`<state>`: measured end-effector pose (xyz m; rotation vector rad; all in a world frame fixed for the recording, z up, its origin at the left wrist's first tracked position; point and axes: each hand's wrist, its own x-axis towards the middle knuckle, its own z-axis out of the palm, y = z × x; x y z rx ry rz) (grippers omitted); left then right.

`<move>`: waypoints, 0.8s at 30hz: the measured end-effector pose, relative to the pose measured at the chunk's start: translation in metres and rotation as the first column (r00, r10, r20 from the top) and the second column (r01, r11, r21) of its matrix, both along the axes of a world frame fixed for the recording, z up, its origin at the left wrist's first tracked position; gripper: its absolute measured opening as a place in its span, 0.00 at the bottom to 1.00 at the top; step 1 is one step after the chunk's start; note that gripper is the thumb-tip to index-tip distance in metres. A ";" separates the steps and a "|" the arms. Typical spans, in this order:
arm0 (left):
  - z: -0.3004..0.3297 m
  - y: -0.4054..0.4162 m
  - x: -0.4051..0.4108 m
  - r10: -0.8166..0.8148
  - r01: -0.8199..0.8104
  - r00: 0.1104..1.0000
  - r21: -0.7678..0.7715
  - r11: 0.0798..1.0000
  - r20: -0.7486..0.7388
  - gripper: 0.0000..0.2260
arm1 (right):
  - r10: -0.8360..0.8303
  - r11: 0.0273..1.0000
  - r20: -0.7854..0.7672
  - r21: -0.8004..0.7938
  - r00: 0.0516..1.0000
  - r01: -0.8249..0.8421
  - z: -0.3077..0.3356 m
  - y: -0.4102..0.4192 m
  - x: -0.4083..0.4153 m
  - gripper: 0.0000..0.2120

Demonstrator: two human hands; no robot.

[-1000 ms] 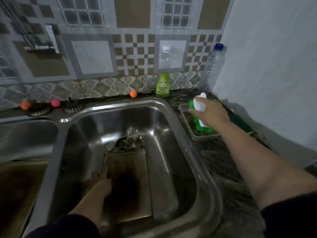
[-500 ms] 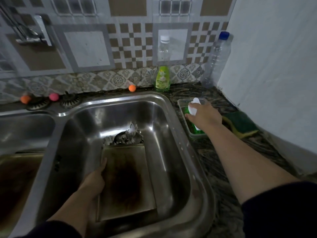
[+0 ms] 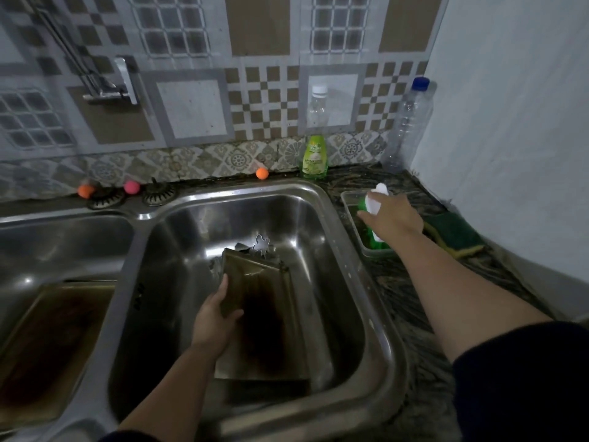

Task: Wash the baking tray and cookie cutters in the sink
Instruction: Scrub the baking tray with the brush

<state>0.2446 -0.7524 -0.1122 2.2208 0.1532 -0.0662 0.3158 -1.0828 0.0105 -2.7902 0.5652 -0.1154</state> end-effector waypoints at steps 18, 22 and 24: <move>0.117 0.036 0.020 0.193 -0.026 0.928 -0.461 0.887 0.319 0.25 | 0.476 0.866 0.387 -0.049 0.790 -0.498 0.009 0.249 -0.093 0.23; 0.126 0.047 0.011 0.114 0.081 0.913 -0.447 0.891 0.393 0.23 | 0.357 0.914 0.422 0.027 0.833 -0.405 0.048 0.261 -0.026 0.23; 0.129 0.051 0.014 0.114 0.092 0.900 -0.438 0.894 0.421 0.22 | 0.362 0.918 0.412 0.001 0.836 -0.397 0.066 0.271 -0.003 0.23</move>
